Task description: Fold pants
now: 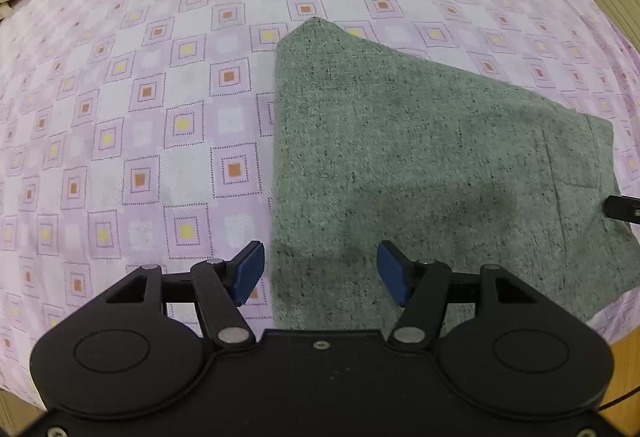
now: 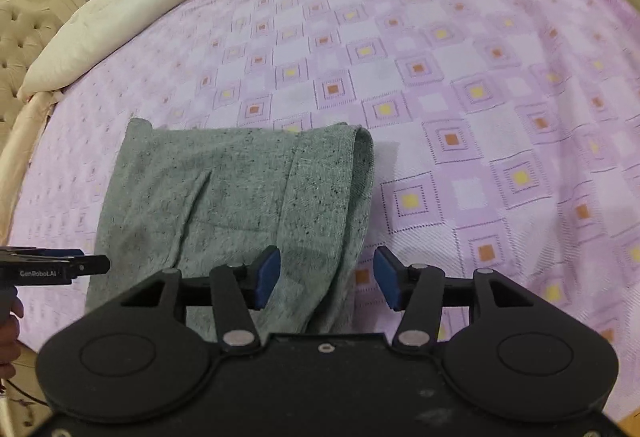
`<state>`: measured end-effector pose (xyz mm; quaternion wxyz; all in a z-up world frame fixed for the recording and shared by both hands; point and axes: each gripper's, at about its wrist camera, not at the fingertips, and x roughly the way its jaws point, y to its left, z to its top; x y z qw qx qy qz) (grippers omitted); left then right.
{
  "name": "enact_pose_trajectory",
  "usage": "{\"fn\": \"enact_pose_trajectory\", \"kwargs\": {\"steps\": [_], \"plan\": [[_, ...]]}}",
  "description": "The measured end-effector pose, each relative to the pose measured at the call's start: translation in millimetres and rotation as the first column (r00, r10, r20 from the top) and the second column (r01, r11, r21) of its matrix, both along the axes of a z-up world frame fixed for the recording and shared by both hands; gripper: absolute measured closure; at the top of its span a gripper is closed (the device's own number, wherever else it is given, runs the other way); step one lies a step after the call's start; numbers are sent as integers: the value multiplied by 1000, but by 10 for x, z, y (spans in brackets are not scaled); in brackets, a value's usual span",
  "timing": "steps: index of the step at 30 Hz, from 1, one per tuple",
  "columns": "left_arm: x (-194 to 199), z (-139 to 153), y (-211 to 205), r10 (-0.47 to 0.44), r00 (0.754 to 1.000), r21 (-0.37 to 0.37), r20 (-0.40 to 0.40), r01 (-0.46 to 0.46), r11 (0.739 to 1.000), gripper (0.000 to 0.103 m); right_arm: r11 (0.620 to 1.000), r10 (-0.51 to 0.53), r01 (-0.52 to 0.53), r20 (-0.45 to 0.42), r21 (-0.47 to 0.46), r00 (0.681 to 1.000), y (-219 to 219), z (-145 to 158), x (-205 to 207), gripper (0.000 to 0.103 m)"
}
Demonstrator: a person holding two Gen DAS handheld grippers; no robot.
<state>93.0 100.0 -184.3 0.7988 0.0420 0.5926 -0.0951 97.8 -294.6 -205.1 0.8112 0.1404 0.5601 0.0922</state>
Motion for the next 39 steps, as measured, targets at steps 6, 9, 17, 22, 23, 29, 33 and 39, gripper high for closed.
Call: {"fn": "enact_pose_trajectory", "kwargs": {"steps": [6,9,17,22,23,29,33,39], "plan": [[-36,11,-20,-18,1000,7,-15,18,1000,38,972,-66,85,-95,219,993,-118,-336,271,42],[-93,55,-27,-47,999,12,-10,47,999,38,975,-20,36,-75,218,997,-26,-337,329,40],[132,-116,-19,-56,998,-13,20,56,998,37,988,122,-118,-34,98,992,224,-94,389,68],[243,-307,60,-16,1000,-63,11,17,998,17,989,133,-130,-28,76,991,286,-60,378,68],[262,-345,86,-7,1000,-83,4,7,997,9,989,134,-132,-29,71,990,295,-57,376,68],[353,-392,172,69,996,-216,-48,-77,973,36,987,156,-155,-25,42,987,264,51,323,69],[264,-171,25,30,999,-225,-19,-33,974,76,987,160,-160,-6,13,987,320,169,288,72],[76,320,81,33,997,-232,73,-15,972,78,987,158,-158,61,-11,986,488,563,207,77]]}}
